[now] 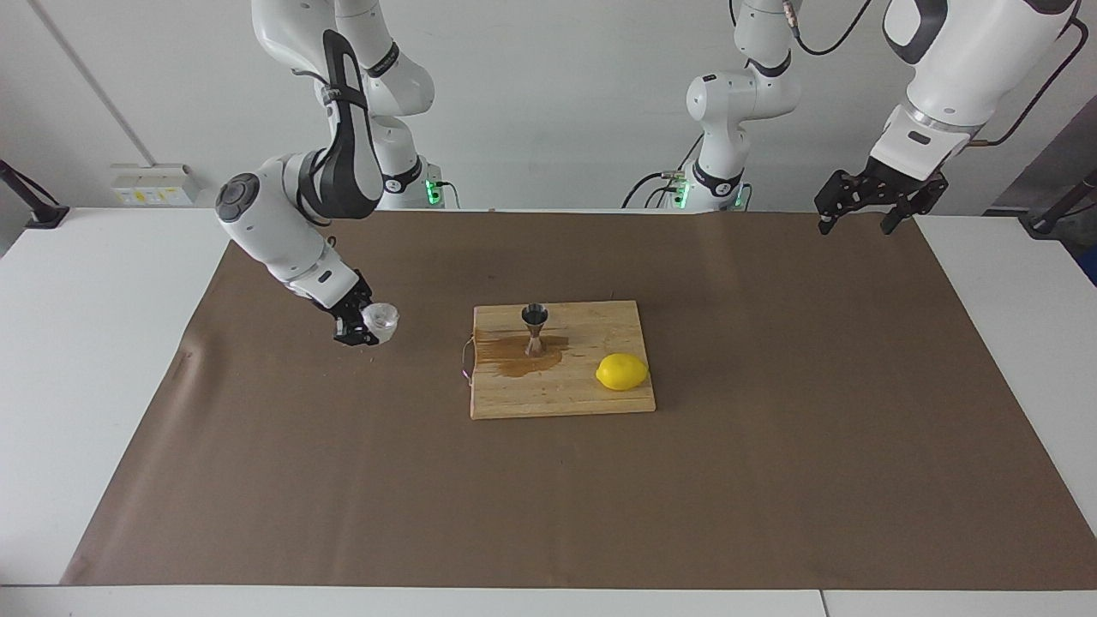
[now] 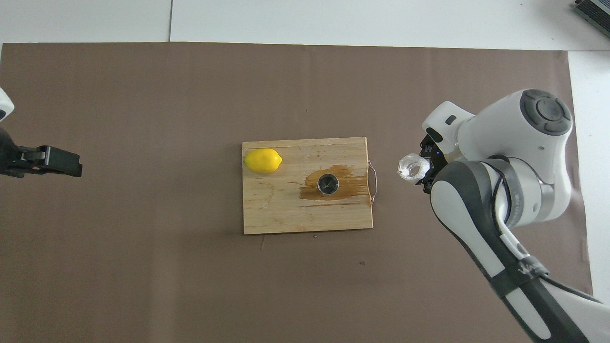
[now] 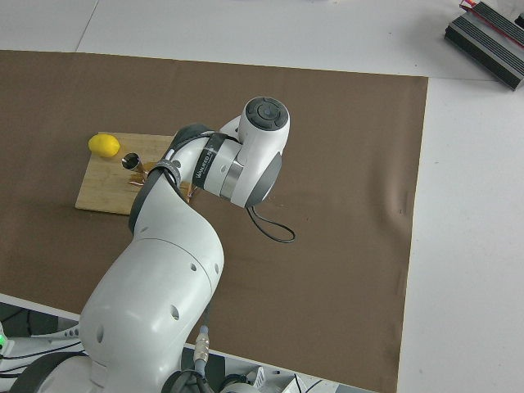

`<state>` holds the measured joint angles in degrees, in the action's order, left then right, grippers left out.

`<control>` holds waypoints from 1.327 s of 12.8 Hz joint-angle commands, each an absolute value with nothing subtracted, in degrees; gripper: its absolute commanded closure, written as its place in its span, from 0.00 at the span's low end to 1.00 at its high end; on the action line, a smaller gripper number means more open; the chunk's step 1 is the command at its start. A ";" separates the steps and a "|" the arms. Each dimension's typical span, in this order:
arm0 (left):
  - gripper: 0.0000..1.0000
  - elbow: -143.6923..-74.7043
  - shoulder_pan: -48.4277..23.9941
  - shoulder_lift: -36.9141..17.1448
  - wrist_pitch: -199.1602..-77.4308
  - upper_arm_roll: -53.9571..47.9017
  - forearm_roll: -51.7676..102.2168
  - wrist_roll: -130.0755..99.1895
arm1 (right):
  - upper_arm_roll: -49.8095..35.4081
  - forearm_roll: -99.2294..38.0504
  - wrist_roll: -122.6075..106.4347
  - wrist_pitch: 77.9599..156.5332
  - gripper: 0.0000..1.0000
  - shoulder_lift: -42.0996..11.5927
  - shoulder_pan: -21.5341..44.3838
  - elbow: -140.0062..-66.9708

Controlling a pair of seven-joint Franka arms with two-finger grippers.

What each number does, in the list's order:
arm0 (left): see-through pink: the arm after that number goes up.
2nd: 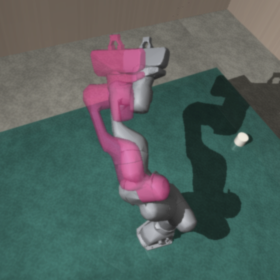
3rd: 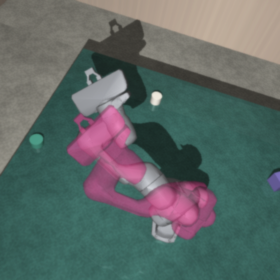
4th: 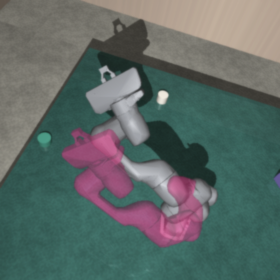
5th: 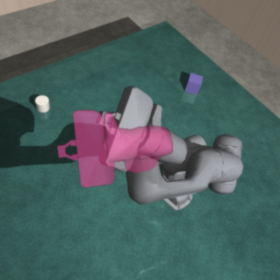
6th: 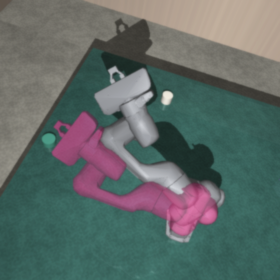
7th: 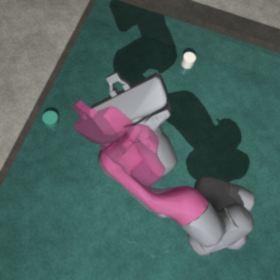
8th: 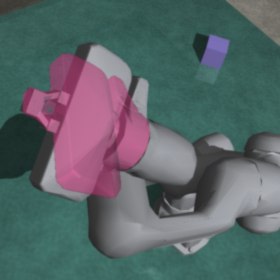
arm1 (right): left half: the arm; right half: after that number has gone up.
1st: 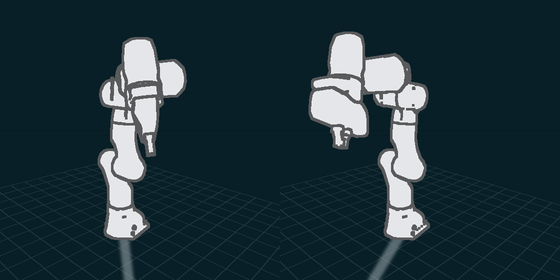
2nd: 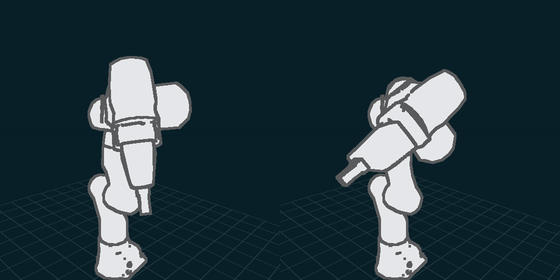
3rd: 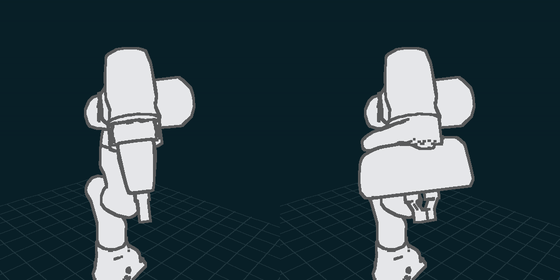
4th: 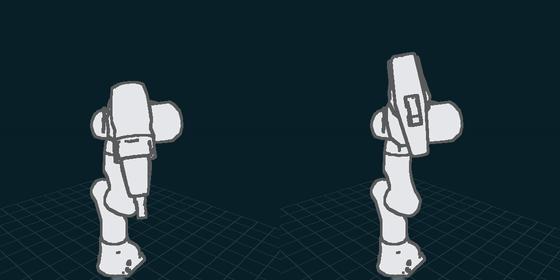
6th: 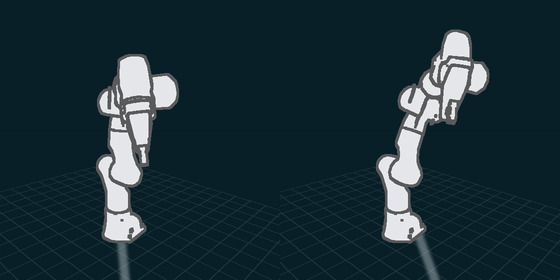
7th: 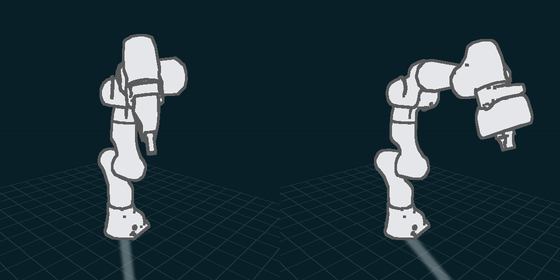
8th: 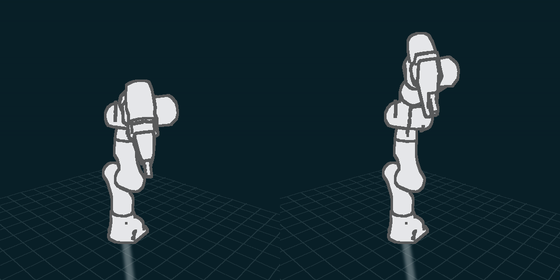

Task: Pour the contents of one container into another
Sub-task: 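Lower the clear glass onto the table and open the right gripper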

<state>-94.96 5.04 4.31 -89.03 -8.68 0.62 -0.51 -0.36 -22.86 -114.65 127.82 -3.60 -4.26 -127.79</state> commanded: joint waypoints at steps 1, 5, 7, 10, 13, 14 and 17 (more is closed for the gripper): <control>0.00 -97.12 5.01 6.15 -90.00 -8.44 0.70 -1.05 | -1.14 -29.51 -126.88 130.51 1.00 -4.56 -9.13 -130.87; 0.00 -97.12 5.01 6.15 -90.00 -8.44 0.70 -1.05 | -1.14 -30.41 -130.95 134.20 0.76 -5.71 -10.11 -132.71; 0.00 -97.12 5.01 6.15 -90.00 -8.44 0.70 -1.05 | -1.14 -30.41 -130.96 134.30 0.14 -5.80 -10.11 -132.80; 0.00 -97.12 5.01 6.15 -90.00 -8.52 0.70 -1.05 | -1.14 -30.85 -130.61 133.42 0.00 -5.80 -10.11 -132.80; 0.00 -97.12 5.01 6.15 -90.00 -8.44 0.70 -1.05 | -1.06 -32.52 -128.95 130.70 0.00 -4.58 -10.11 -132.45; 0.00 -97.12 5.01 6.15 -90.00 -8.44 0.70 -1.05 | -0.97 -32.43 -126.85 129.56 0.00 -2.66 -10.11 -132.45; 0.00 -97.12 5.01 6.15 -90.00 -8.44 0.70 -1.05 | -0.97 -32.34 -118.33 125.25 0.00 1.22 -9.76 -131.75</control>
<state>-94.96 5.04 4.31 -89.03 -8.68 0.62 -0.52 -0.69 -30.99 -122.55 127.85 -2.35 -9.57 -131.37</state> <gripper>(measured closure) 0.000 0.000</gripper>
